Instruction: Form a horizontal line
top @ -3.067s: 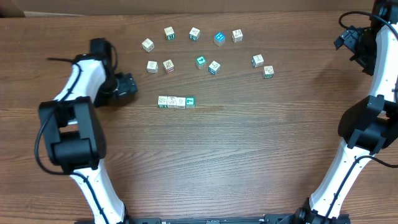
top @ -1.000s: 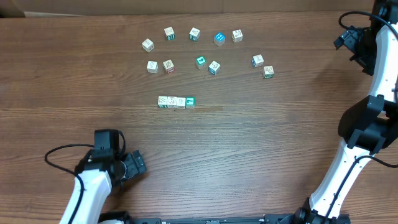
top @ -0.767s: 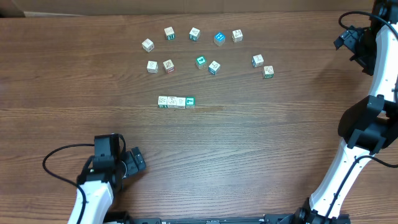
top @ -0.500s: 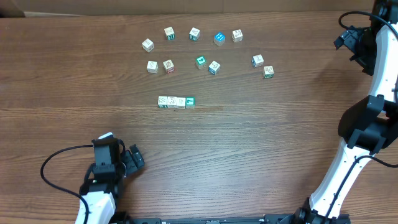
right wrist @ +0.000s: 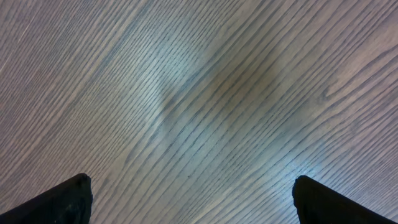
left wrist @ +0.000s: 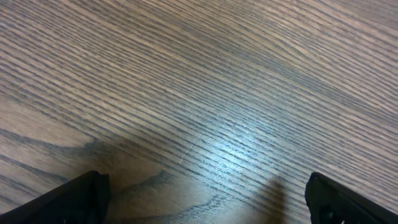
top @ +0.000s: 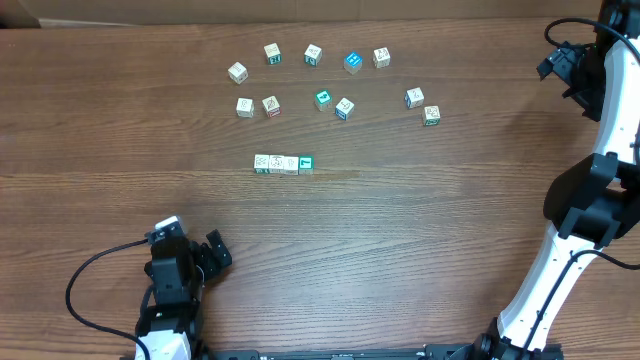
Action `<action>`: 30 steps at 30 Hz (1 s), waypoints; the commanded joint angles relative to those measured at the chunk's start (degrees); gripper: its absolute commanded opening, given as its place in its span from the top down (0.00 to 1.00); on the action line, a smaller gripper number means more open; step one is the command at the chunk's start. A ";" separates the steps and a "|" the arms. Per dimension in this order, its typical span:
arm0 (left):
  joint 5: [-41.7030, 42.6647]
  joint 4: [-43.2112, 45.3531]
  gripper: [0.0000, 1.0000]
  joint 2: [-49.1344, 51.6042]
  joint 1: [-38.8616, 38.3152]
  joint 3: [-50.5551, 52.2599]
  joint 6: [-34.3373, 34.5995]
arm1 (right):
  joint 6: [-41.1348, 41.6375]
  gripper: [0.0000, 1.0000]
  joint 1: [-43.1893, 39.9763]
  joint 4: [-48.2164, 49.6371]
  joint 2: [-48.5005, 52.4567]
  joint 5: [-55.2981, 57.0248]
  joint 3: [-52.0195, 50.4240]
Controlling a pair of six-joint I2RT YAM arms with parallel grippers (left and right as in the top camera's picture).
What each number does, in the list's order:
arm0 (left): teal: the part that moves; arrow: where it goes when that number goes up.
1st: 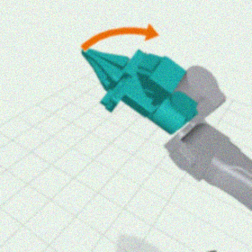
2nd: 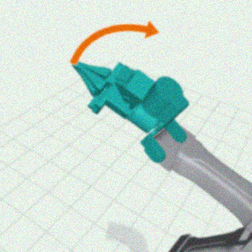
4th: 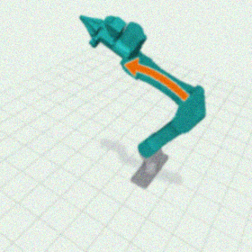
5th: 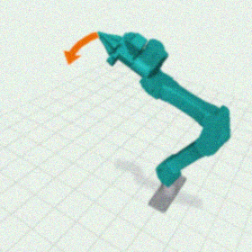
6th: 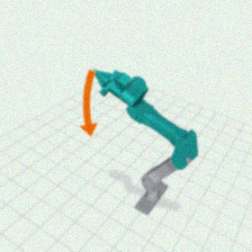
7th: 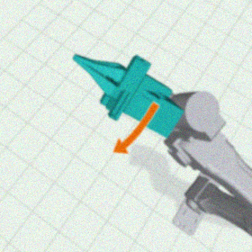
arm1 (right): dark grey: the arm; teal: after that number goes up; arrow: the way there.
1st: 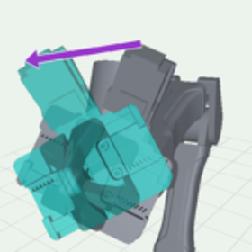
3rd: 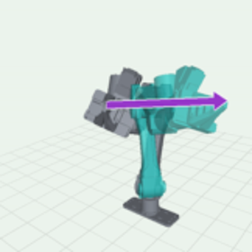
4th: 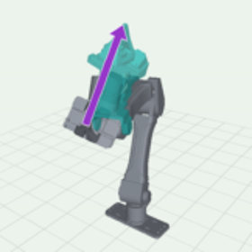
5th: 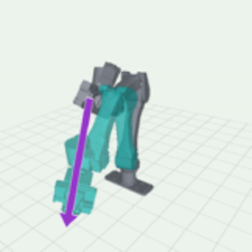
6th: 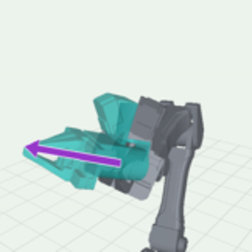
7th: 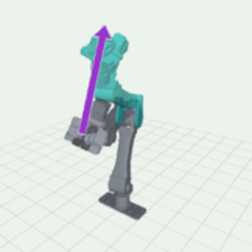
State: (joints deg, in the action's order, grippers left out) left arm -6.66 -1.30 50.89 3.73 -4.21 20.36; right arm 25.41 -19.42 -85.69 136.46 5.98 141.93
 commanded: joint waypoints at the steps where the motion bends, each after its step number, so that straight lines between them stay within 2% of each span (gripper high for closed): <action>1: 6.10 -3.13 0.01 -0.74 -0.39 3.93 1.53 | -0.20 0.00 -0.20 0.11 -0.96 0.11 -0.17; 19: 6.10 -2.99 0.00 -19.80 -1.62 3.93 1.53 | -0.20 0.00 -0.20 0.11 -0.96 0.11 -0.20; 26: 6.10 -3.04 0.00 -22.29 -1.86 3.93 1.53 | -0.20 0.00 -0.20 0.11 -0.96 0.11 -0.20; 30: 6.10 -2.99 0.01 -27.69 -1.88 3.93 1.53 | -0.20 0.00 -0.20 0.11 -0.96 0.11 -0.20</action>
State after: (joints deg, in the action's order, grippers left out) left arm -1.08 -4.67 27.18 2.22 -0.62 21.06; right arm 25.45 -19.42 -85.69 136.46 5.98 141.93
